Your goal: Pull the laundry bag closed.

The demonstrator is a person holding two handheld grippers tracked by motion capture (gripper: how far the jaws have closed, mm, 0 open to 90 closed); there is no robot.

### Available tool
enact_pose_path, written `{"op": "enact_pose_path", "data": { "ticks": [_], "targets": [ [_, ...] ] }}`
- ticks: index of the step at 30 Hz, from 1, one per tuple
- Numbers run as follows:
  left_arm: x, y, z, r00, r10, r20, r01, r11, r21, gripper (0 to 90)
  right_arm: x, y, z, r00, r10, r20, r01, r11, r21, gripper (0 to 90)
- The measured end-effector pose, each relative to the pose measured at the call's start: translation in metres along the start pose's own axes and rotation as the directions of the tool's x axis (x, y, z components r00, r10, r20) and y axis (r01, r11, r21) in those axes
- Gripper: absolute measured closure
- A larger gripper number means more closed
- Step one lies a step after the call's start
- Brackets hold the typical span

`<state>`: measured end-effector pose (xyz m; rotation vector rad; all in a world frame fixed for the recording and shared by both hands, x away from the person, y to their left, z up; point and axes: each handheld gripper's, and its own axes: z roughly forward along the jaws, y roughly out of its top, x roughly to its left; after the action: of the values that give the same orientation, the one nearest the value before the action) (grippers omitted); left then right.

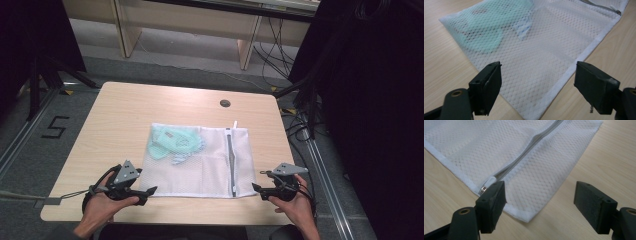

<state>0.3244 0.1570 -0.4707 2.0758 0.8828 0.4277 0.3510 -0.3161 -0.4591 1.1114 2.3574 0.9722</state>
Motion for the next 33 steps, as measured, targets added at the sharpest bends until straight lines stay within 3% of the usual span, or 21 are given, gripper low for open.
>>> {"op": "enact_pose_path", "data": {
  "ticks": [6,7,8,9,12,14,15,16,17,18,21,22,23,24,25,26,27,28,31,32,33],
  "targets": [
    [-0.003,0.001,0.002,0.9997,-0.018,0.016,0.019,0.9996,-0.020,20.7,0.001,0.000,0.000,0.9999,0.002,-0.016,-0.001,1.000,0.026,25.6],
    [-0.001,0.001,0.001,0.9998,0.013,0.017,-0.013,0.9999,-0.006,20.7,0.001,0.000,0.000,0.9997,-0.009,-0.024,0.009,1.000,0.018,25.6],
    [-0.001,0.002,0.001,0.9997,0.011,0.020,-0.011,0.9999,-0.005,20.6,0.001,0.000,0.001,0.9996,-0.020,-0.022,0.020,1.000,0.004,25.3],
    [-0.002,0.002,0.001,0.9998,0.001,0.020,0.000,0.9999,-0.011,20.5,0.004,0.000,0.000,0.9995,0.009,-0.029,-0.009,1.000,0.026,25.0],
    [-0.005,0.003,0.005,0.9981,-0.046,0.040,0.047,0.9983,-0.035,20.5,0.003,0.001,0.002,0.9988,-0.033,-0.035,0.033,0.999,0.001,25.0],
    [-0.004,0.005,0.005,0.9992,-0.006,0.040,0.007,0.9999,-0.013,20.3,0.004,0.001,0.002,0.9980,-0.042,-0.048,0.043,0.999,0.018,25.7],
    [-0.005,0.005,0.006,0.9987,-0.018,0.047,0.019,0.9996,-0.021,20.3,0.007,0.001,0.002,0.9985,-0.015,-0.053,0.017,1.000,0.023,26.3],
    [-0.007,0.006,0.008,0.9980,-0.042,0.047,0.043,0.9985,-0.033,20.3,0.004,0.002,0.004,0.9967,-0.060,-0.054,0.060,0.998,0.006,26.8],
    [-0.006,0.008,0.009,0.9981,-0.021,0.058,0.022,0.9995,-0.022,20.3,0.005,0.002,0.004,0.9959,-0.060,-0.068,0.061,0.998,0.020,27.6],
    [-0.008,0.009,0.012,0.9966,-0.046,0.069,0.049,0.9978,-0.045,20.2,0.006,0.003,0.005,0.9942,-0.076,-0.076,0.078,0.997,0.026,29.2],
    [-0.010,0.014,0.014,0.9948,-0.036,0.095,0.040,0.9985,-0.037,20.0,0.010,0.004,0.007,0.9885,-0.112,-0.102,0.115,0.993,0.022,30.6],
    [-0.011,0.015,0.016,0.9950,-0.034,0.094,0.038,0.9983,-0.043,20.0,0.015,0.004,0.009,0.9899,-0.090,-0.109,0.093,0.996,0.016,31.6],
    [-0.013,0.017,0.018,0.9944,-0.028,0.102,0.031,0.9989,-0.036,20.0,0.014,0.006,0.008,0.9840,-0.125,-0.127,0.130,0.991,0.036,32.7],
    [-0.016,0.017,0.021,0.9939,-0.032,0.105,0.037,0.9979,-0.054,20.0,0.016,0.005,0.012,0.9835,-0.136,-0.120,0.138,0.990,0.007,33.0],
    [-0.018,0.018,0.023,0.9934,-0.034,0.109,0.039,0.9981,-0.047,20.0,0.018,0.007,0.012,0.9811,-0.138,-0.136,0.143,0.989,0.031,33.1],
    [-0.019,0.019,0.026,0.9923,-0.011,0.123,0.016,0.9989,-0.044,20.0,0.019,0.007,0.015,0.9788,-0.158,-0.130,0.162,0.987,0.019,33.6],
    [-0.019,0.020,0.027,0.9918,0.020,0.126,-0.016,0.9994,-0.030,20.0,0.022,0.008,0.015,0.9794,-0.140,-0.146,0.147,0.988,0.039,33.8],
    [-0.024,0.020,0.031,0.9918,-0.009,0.128,0.013,0.9993,-0.035,20.0,0.020,0.010,0.016,0.9736,-0.167,-0.156,0.175,0.984,0.044,34.3],
    [-0.029,0.023,0.038,0.9889,0.025,0.147,-0.022,0.9995,-0.023,20.0,0.024,0.013,0.022,0.9652,-0.182,-0.188,0.195,0.979,0.053,36.9],
    [-0.029,0.024,0.040,0.9868,0.044,0.156,-0.041,0.9989,-0.025,20.0,0.025,0.014,0.024,0.9578,-0.212,-0.194,0.226,0.973,0.054,37.6],
    [-0.032,0.025,0.042,0.9863,0.024,0.163,-0.019,0.9994,-0.030,20.0,0.026,0.015,0.026,0.9556,-0.208,-0.208,0.225,0.973,0.060,38.0]
  ]
}}
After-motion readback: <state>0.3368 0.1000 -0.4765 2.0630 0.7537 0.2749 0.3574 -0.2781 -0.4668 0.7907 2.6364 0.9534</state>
